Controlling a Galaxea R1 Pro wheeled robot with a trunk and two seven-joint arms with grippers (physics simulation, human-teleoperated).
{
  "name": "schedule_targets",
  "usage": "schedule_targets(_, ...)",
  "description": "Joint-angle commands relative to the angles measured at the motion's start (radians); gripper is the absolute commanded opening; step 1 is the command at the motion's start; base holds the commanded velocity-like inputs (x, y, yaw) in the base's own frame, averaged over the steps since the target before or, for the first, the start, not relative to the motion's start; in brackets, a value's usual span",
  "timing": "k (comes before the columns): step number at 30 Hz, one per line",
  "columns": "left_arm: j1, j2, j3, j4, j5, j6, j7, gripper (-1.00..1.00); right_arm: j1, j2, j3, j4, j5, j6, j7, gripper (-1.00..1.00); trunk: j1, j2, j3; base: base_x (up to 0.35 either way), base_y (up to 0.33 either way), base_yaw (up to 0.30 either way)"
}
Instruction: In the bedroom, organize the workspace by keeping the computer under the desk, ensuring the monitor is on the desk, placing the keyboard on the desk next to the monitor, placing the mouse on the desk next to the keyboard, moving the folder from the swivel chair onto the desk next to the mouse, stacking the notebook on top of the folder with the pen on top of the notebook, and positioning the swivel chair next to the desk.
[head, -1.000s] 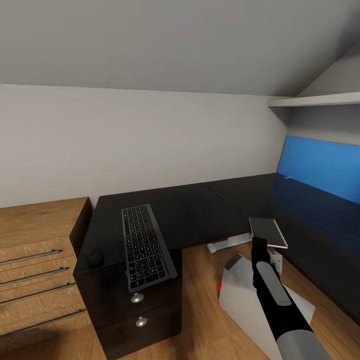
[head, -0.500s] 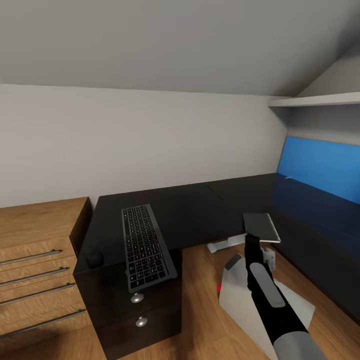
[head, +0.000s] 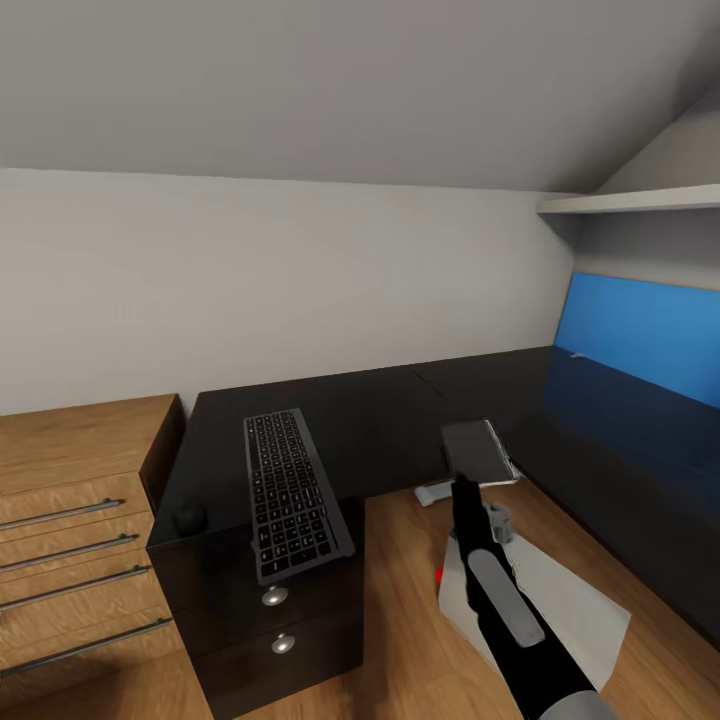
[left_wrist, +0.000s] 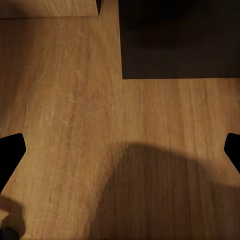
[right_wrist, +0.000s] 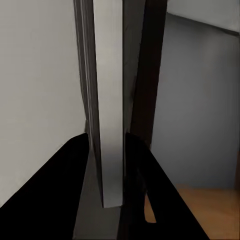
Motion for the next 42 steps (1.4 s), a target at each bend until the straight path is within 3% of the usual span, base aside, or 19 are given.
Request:
schedule_targets(1, 0.0, 0.001, -0.006, -0.001, 0.011, -0.007, 0.006, 1.0, 0.004, 0.002, 0.007, -0.002, -0.004, -0.004, -0.003, -1.0, 0.0, 0.0, -0.001, 0.0, 0.0, 0.055)
schedule_targets(11, 0.0, 0.002, -0.004, -0.001, 0.012, -0.007, 0.006, 1.0, 0.033, 0.02, 0.031, -0.008, -0.008, 0.096, -0.002, -1.0, 0.0, 0.0, -0.001, 0.0, 0.0, 0.075)
schedule_targets(27, -0.001, 0.003, -0.004, -0.001, 0.012, -0.007, 0.006, 1.0, 0.036, 0.015, 0.029, -0.008, -0.02, 0.293, 0.006, -1.0, 0.0, 0.0, -0.001, 0.0, 0.0, 0.006)
schedule_targets(33, 0.0, -0.011, -0.001, -0.003, 0.007, -0.011, 0.009, 1.0, 0.035, 0.012, 0.02, -0.037, -0.041, 0.314, 0.023, -1.0, 0.0, 0.0, -0.001, 0.0, 0.0, 0.0)
schedule_targets(37, 0.0, -0.016, -0.001, -0.003, 0.007, -0.013, 0.009, 1.0, 0.035, 0.015, 0.019, -0.042, -0.016, 0.294, 0.019, -1.0, 0.0, 0.0, -0.001, 0.0, 0.0, 0.0)
schedule_targets(42, 0.0, -0.019, -0.004, -0.004, 0.006, -0.031, 0.009, 1.0, 0.036, -0.007, 0.018, -0.058, 0.006, 0.285, 0.023, -1.0, 0.0, 0.0, -0.001, 0.0, 0.0, 0.0)
